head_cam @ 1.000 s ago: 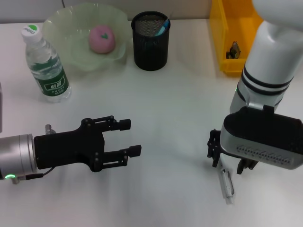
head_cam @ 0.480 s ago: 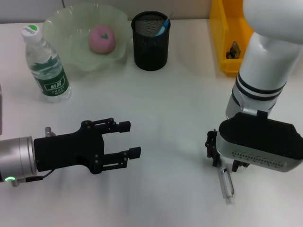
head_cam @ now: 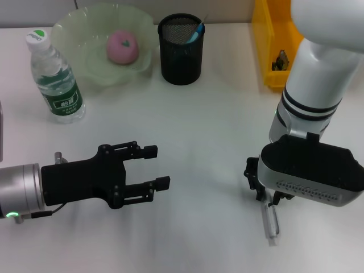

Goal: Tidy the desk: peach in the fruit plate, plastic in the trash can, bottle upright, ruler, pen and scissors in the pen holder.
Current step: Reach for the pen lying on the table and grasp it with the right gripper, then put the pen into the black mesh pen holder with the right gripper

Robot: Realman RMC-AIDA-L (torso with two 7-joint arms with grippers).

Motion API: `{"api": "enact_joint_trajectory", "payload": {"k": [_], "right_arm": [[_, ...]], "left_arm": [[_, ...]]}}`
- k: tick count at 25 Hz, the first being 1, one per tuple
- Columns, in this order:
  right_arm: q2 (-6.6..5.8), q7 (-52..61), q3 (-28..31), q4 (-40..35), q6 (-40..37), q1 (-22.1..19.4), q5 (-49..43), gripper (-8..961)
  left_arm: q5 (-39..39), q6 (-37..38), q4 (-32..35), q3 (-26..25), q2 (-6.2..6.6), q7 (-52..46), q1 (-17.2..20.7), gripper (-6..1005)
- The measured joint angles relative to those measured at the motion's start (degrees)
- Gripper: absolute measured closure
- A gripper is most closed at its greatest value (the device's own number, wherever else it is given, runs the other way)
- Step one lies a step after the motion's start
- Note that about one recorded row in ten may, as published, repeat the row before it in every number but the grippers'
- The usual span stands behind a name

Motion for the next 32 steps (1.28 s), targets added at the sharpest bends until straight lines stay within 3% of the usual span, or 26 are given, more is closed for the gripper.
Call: {"api": "enact_joint_trajectory", "payload": {"k": [3,24,28,31,32], "right_arm": [[0.0,0.01,0.0,0.22,0.1,0.13,0.0,719],[0.0,0.71,-0.53,1.52,0.9,0.73,0.01,729],[0.0,1.43,-0.13,0.95,0.73,0.56,-0.11,807],[-0.02,1.97,1.3,0.35,0.09,0.36,-0.13,825],[-0.08,2.31,4.73,-0.28,-0.92,0.11,-0.17,824]], "left_arm": [[-0.02,0.02,0.0,0.0,0.0,0.0,-0.02,290],[-0.27,0.12,-0.19,-0.01,0.0,0.0,0.02,290],[-0.26,0.21,-0.21,-0.12,0.0,0.0,0.1,290],[-0.27,0.53,-0.25,-0.33,0.0,0.0,0.16,290],[-0.3,0.81,-0.27,-0.5,0.01,0.0,0.28,290]]}}
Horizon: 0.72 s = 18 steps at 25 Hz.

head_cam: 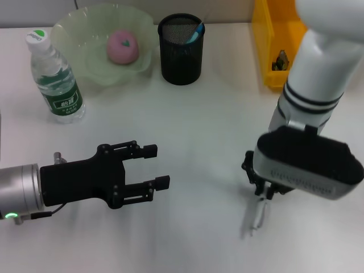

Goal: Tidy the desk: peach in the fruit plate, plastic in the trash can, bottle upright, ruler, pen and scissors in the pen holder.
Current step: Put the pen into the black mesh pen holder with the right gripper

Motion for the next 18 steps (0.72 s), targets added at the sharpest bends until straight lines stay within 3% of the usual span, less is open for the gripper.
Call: {"api": "enact_joint_trajectory", "payload": {"k": [4,5,8,11,12,14,18], "right_arm": [[-0.17,0.28,6.95,-0.56,-1.44,-0.46,-0.01,822],[-0.25,0.28,12.85,-1.08,-2.01,-1.31,0.14,821],[-0.32,-1.08,20.96,-2.34,-2.09,-3.55,1.23,819],[-0.54,-3.29,32.47,-3.71,-1.83,-6.77,6.31,817],[-0.54,-3.29,32.47,-3.71,-1.83,-6.77,6.31,817],[-0.63,-4.11,39.76,-3.07,-1.74,-8.02,9.89,816],[-1.23,-5.71,47.86,0.85,-1.18,-8.72,15.71,813]], "left_arm": [[-0.32,0.5,0.08,-0.16,0.0,0.0,0.29,289],[-1.05,1.12,0.16,-0.23,0.05,0.0,0.57,289],[-2.42,2.08,0.24,-0.23,0.12,0.02,1.04,289],[-5.22,3.39,0.82,-0.22,0.24,0.6,1.95,289],[-5.22,3.39,0.82,-0.22,0.24,0.6,1.95,289],[-5.74,3.52,0.82,-0.2,0.21,0.82,1.89,289],[-5.84,3.49,0.57,-0.2,0.14,1.5,1.73,289]]}}
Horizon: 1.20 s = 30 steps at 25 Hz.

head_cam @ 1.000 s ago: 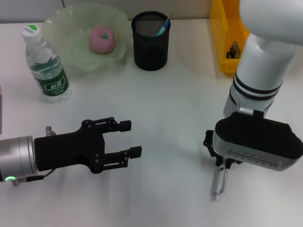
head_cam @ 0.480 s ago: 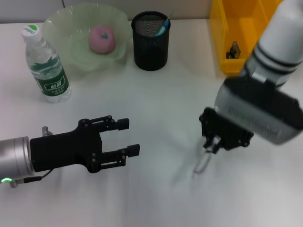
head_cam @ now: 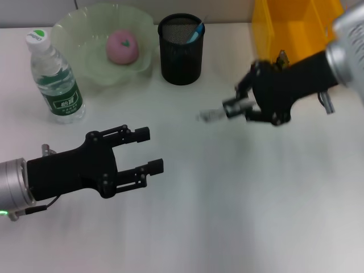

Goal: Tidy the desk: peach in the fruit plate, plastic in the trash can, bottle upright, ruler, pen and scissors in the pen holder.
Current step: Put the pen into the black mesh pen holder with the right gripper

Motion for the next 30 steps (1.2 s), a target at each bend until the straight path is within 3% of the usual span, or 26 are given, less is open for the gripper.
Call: {"api": "enact_joint_trajectory", "payload": {"k": [6,8,9,16,24,30], "right_arm": [[-1.54,-2.01,6.57,11.21,4.54,-0.48,12.64,809],[-1.44,-3.88,6.62,14.11,7.39,-0.71,16.02,808],[-0.73,-6.87,6.38,16.23,10.21,-0.93,18.87,808],[0.74,-12.89,5.18,18.76,14.03,-0.16,21.65,803],[1.12,-29.03,-1.9,24.39,21.72,1.59,33.99,798],[1.26,-43.6,-9.62,32.85,29.16,4.37,49.95,795]], "left_arm": [[-2.9,-0.19,-2.32,0.0,-0.24,3.92,-0.17,289],[-3.13,-0.18,-2.68,0.0,-0.24,4.58,-0.19,289],[-3.15,-0.09,-3.27,0.01,-0.25,5.6,-0.23,289],[-3.18,0.14,-4.53,0.23,-0.28,6.71,-0.45,289],[-3.17,0.58,-4.62,0.38,-0.24,6.72,-0.63,290],[-3.18,1.28,-4.63,0.08,-0.23,6.16,-1.09,290]]}}
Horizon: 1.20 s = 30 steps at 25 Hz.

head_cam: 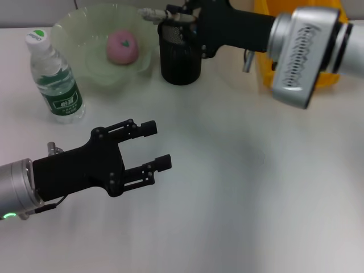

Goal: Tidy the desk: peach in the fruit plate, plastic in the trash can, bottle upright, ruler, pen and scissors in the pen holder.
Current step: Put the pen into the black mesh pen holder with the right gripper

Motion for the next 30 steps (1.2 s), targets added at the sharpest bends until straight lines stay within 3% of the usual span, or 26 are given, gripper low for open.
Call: {"api": "enact_joint_trajectory", "payload": {"k": [6,19,25,30], "right_arm": [[0.23,-1.6,-5.65,3.68,6.32,2.94,7.85,791],[0.23,1.27,-6.19,12.94,13.0,10.06,18.09,783],[0.23,11.17,-6.04,13.21,13.61,10.27,18.85,779],[0.23,12.44,-5.98,15.22,14.07,10.0,22.71,776]], "left_arm": [[-0.34,0.16,0.0,0.0,-0.01,-0.06,-0.32,290],[-0.54,1.23,-0.49,0.31,-0.21,0.42,-0.36,289],[-0.52,1.32,-0.8,0.51,-0.28,1.13,-0.53,289],[-0.48,1.4,-1.12,0.56,-0.27,1.99,-0.54,289]]}}
